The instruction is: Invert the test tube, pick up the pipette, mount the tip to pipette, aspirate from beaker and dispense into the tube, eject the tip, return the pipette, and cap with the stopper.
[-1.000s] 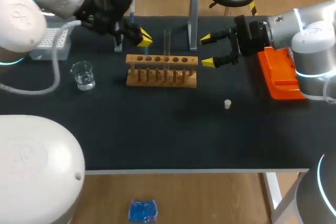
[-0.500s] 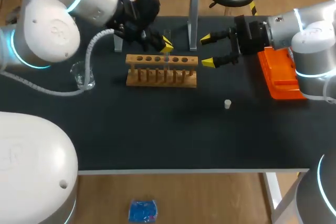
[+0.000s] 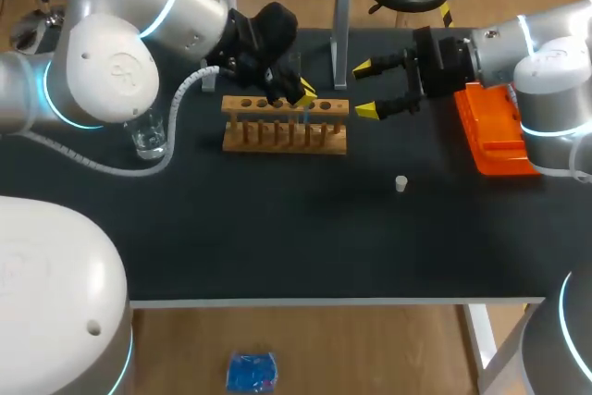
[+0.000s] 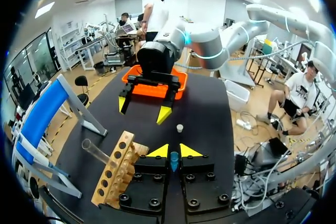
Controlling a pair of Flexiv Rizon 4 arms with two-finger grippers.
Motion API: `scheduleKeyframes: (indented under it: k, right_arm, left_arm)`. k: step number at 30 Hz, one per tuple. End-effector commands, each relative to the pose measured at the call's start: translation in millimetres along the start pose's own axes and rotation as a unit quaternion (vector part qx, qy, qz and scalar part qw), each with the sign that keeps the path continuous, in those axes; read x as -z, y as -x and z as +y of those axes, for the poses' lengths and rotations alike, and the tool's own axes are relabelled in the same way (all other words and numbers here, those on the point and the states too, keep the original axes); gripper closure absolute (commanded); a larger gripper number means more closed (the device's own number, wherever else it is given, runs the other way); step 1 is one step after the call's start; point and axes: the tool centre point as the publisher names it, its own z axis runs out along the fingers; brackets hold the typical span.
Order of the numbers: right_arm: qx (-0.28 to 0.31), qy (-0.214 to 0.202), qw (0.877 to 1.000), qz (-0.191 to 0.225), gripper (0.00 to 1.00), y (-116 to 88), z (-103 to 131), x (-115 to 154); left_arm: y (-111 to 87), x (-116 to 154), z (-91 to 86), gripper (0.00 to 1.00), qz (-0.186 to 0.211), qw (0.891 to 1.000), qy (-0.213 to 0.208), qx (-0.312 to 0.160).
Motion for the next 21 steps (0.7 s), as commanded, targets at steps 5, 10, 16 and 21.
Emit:
scheduleKeyframes:
  k: [5, 10, 16, 21]
  right_arm:
    - [0.0, -0.001, 1.0, -0.001, 0.0, -0.6, 0.2, 0.0]
    - [0.003, 0.054, 0.998, 0.022, 0.0, -32.6, 22.6, 19.8]
    - [0.025, 0.103, 0.993, 0.041, 0.0, -68.4, 44.6, 26.4]
    - [0.044, 0.13, 0.988, 0.067, 0.0, -92.8, 59.8, 11.3]
  left_arm:
    - [0.6, 0.5, -0.8, 1.0, 0.001, 1.0, 0.002, 0.0]
    - [0.6, 0.5, -0.8, 1.0, 0.001, 1.0, 0.002, 0.0]
    - [0.6, 0.5, -0.8, 1.0, 0.001, 1.0, 0.002, 0.0]
    - [0.6, 0.5, -0.8, 1.0, 0.001, 1.0, 0.002, 0.0]
